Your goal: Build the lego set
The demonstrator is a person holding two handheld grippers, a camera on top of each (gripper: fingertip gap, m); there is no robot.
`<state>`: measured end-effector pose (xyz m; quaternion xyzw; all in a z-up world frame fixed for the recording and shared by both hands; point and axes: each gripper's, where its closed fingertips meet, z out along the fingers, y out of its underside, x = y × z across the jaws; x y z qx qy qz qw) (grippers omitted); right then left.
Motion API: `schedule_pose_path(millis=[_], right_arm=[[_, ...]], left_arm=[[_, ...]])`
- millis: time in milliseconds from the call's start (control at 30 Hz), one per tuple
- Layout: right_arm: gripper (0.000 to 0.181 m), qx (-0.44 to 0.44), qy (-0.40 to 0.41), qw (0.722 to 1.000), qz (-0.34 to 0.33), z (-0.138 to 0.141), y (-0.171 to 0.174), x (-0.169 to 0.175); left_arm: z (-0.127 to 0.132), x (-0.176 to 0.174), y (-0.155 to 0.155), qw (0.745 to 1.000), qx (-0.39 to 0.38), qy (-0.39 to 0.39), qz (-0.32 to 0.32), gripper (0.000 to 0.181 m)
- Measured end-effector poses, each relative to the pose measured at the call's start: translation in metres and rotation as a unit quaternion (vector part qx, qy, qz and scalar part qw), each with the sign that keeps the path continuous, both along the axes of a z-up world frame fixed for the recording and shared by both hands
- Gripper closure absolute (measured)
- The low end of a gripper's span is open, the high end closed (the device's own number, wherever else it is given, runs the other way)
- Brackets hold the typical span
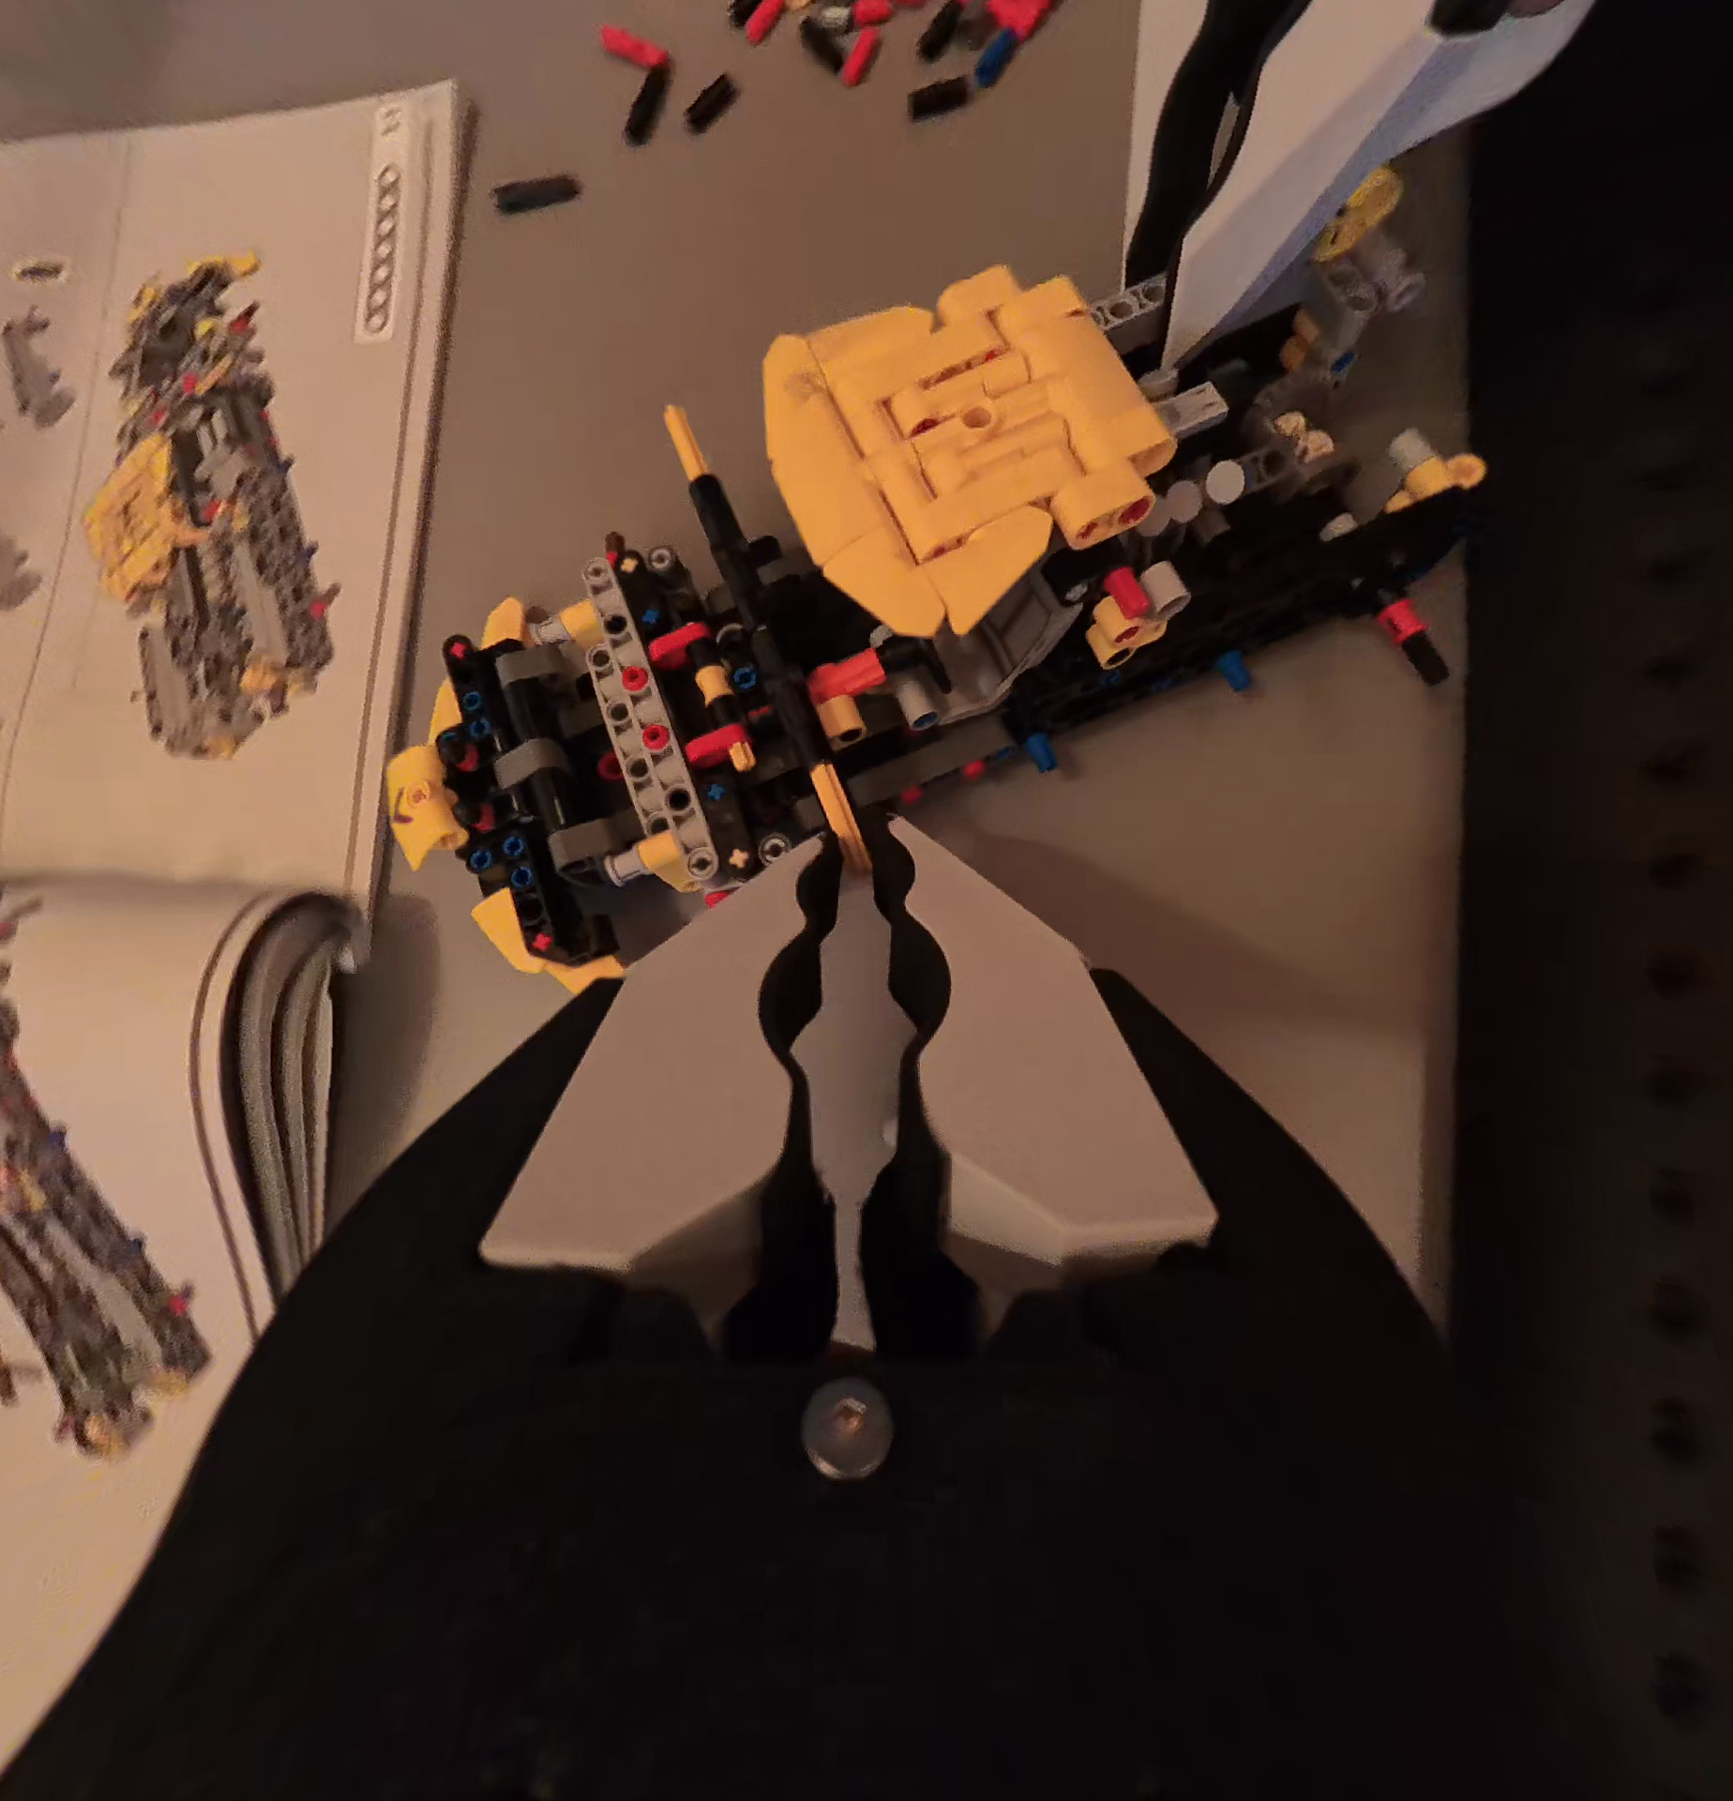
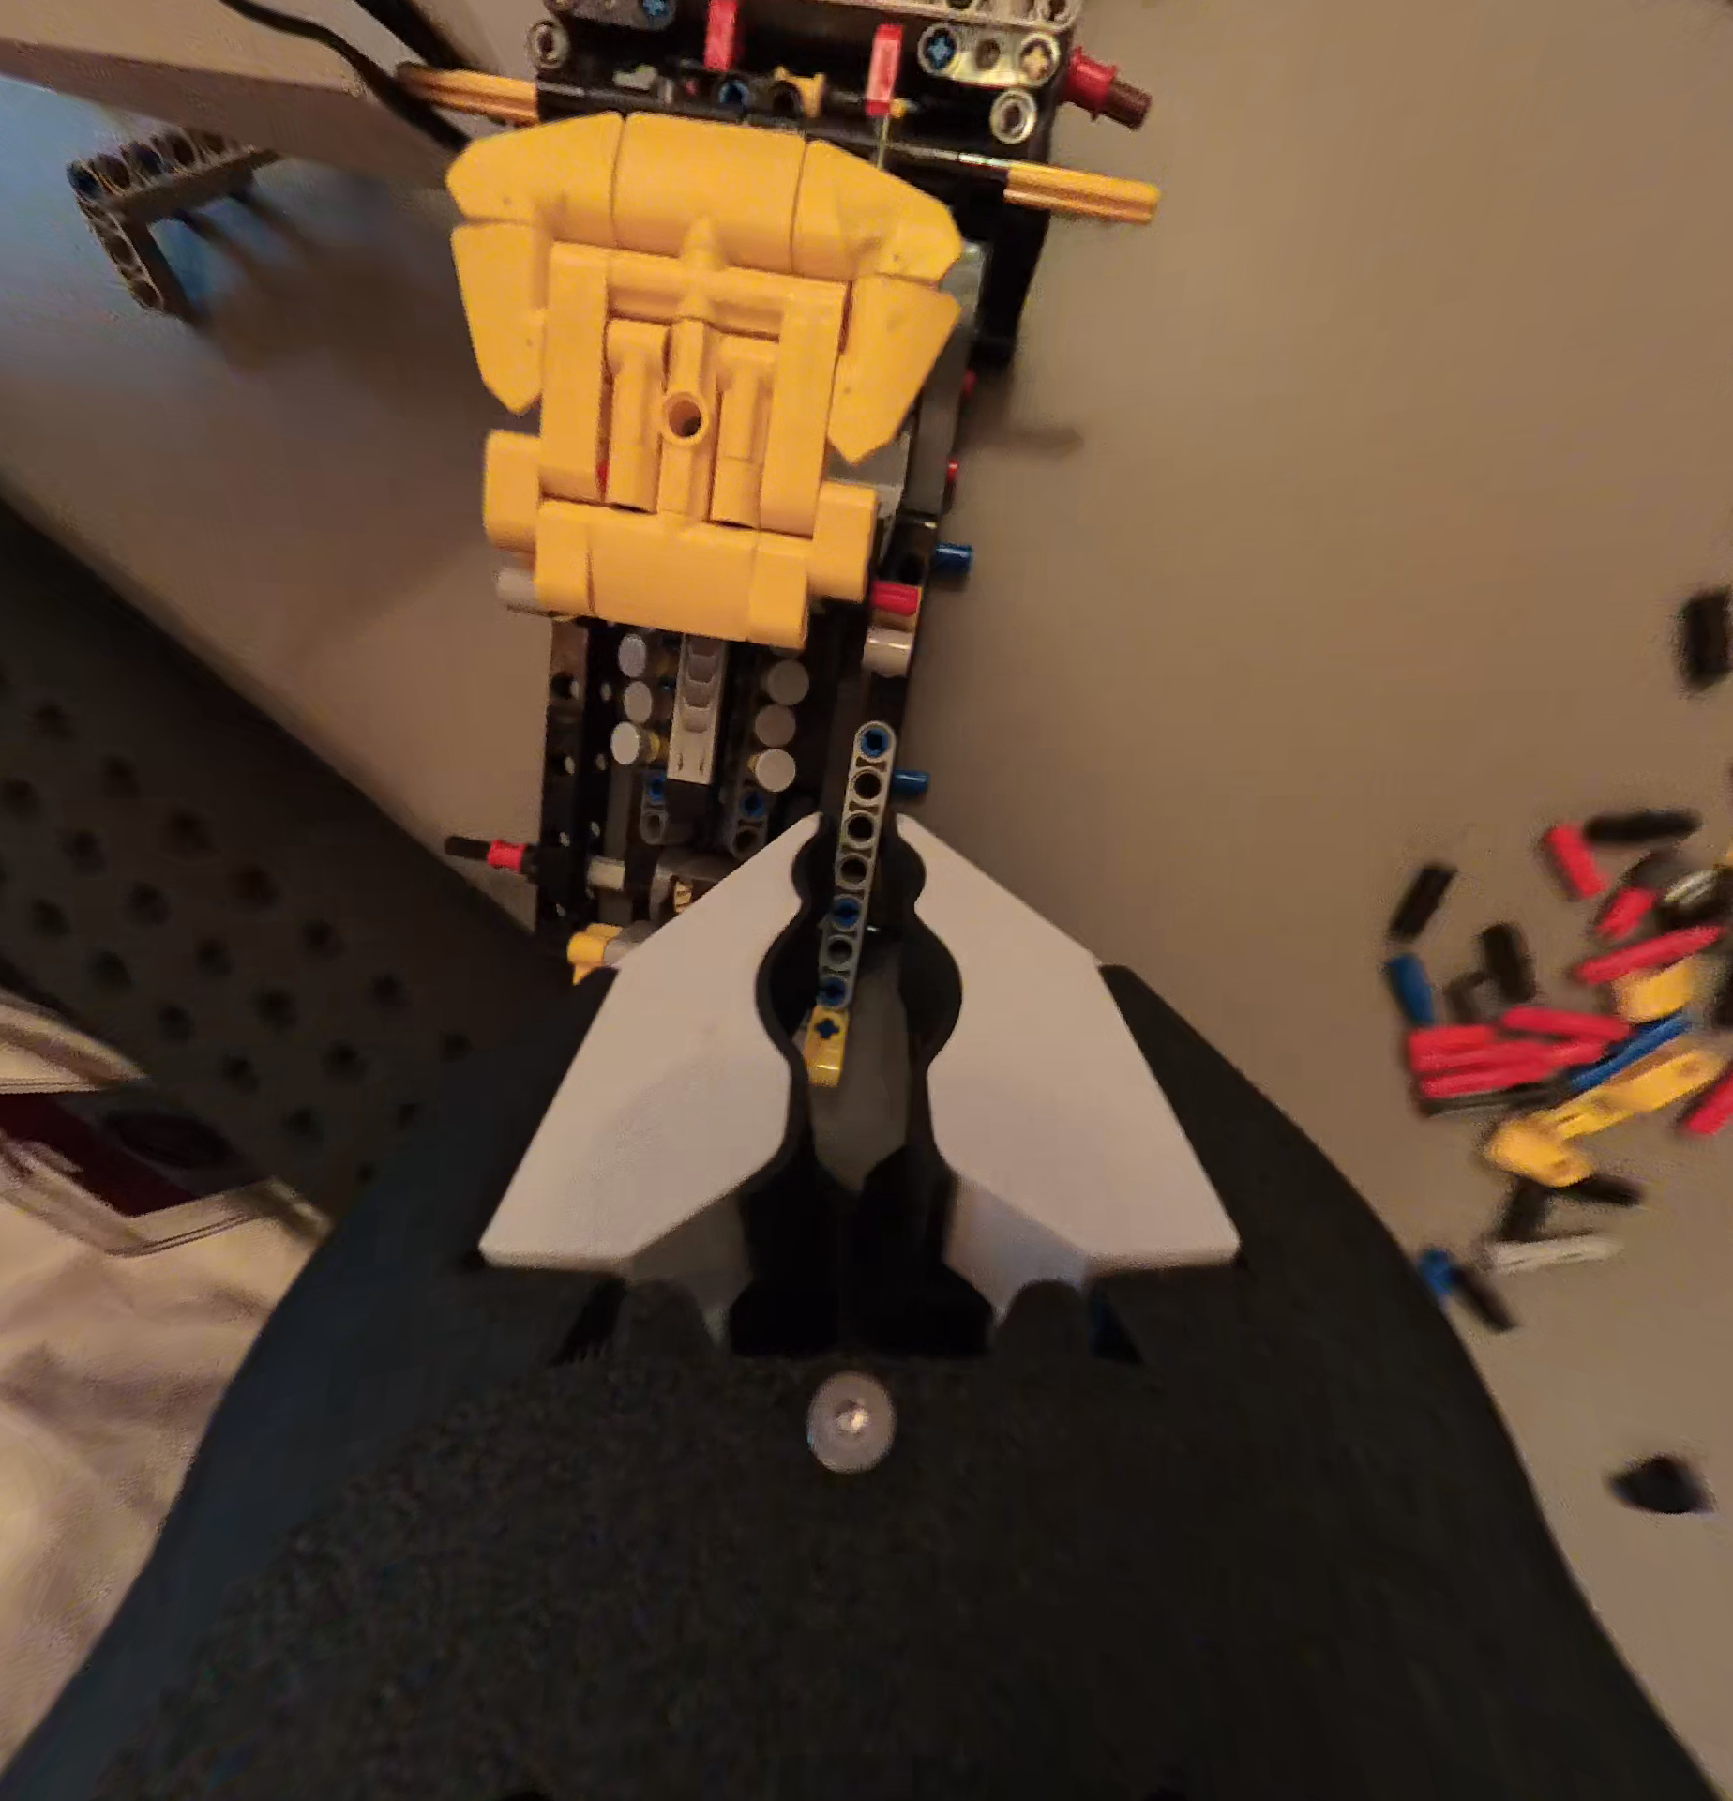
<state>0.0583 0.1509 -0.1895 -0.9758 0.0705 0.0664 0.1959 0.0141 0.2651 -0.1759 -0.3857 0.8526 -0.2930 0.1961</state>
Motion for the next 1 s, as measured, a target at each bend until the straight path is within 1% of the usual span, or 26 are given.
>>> schedule_pose_path(millis=[133,200,267,367,467,533,567,633,667,733,767,800,833,867,900,1000], right_arm=[[0.175,-0.015,-0.049,0.996,0.075,0.0,0.027,0.016],[0.175,-0.008,-0.047,0.994,0.103,0.001,0.043,0.023],[0.175,-0.004,-0.035,0.992,0.124,0.003,0.055,0.029],[0.174,0.002,-0.035,0.988,0.15,0.005,0.07,0.038],[0.174,-0.009,-0.054,0.98,0.193,0.0,0.077,0.045],[0.174,-0.005,-0.058,0.977,0.207,0.001,0.08,0.049],[0.174,-0.002,-0.058,0.974,0.217,0.001,0.082,0.049],[0.175,0.021,-0.054,0.971,0.233,0.001,0.086,0.049],[0.174,0.036,-0.05,0.97,0.236,0.002,0.088,0.049],[0.155,0.059,-0.039,0.974,0.217,0.009,0.087,0.051],[0.149,0.075,-0.035,0.976,0.2,0.016,0.084,0.053],[0.146,0.098,-0.033,0.978,0.179,0.025,0.082,0.054],[0.145,0.125,-0.03,0.979,0.16,0.034,0.078,0.052],[0.146,0.156,-0.021,0.977,0.145,0.044,0.074,0.046],[0.147,0.184,-0.01,0.974,0.129,0.053,0.069,0.037],[0.148,0.25,0.047,0.961,0.103,0.067,0.057,0.0]], left_arm=[[-0.003,-0.01,0.014,0.995,0.011,-0.006,0.096,0.175],[-0.005,-0.017,0.02,0.991,0.009,-0.009,0.136,0.175],[-0.003,-0.022,0.02,0.985,-0.011,-0.014,0.169,0.174],[-0.005,-0.025,0.018,0.98,-0.029,-0.013,0.196,0.173],[-0.008,-0.023,0.017,0.975,-0.037,-0.022,0.218,0.173],[-0.009,-0.021,0.017,0.972,-0.046,-0.024,0.229,0.173],[-0.008,-0.021,0.016,0.971,-0.052,-0.025,0.231,0.17],[0.0,-0.024,0.014,0.969,-0.068,-0.041,0.234,0.156],[0.006,-0.029,0.014,0.966,-0.078,-0.049,0.24,0.152],[0.02,-0.047,0.019,0.959,-0.107,-0.065,0.255,0.15],[0.024,-0.06,0.025,0.954,-0.119,-0.069,0.265,0.15],[0.023,-0.073,0.032,0.952,-0.119,-0.064,0.275,0.15],[0.015,-0.087,0.04,0.951,-0.103,-0.05,0.288,0.15],[0.007,-0.099,0.047,0.949,-0.083,-0.034,0.302,0.148],[0.001,-0.106,0.048,0.948,-0.079,-0.023,0.306,0.147],[-0.001,-0.11,0.039,0.942,-0.127,-0.019,0.311,0.148]])
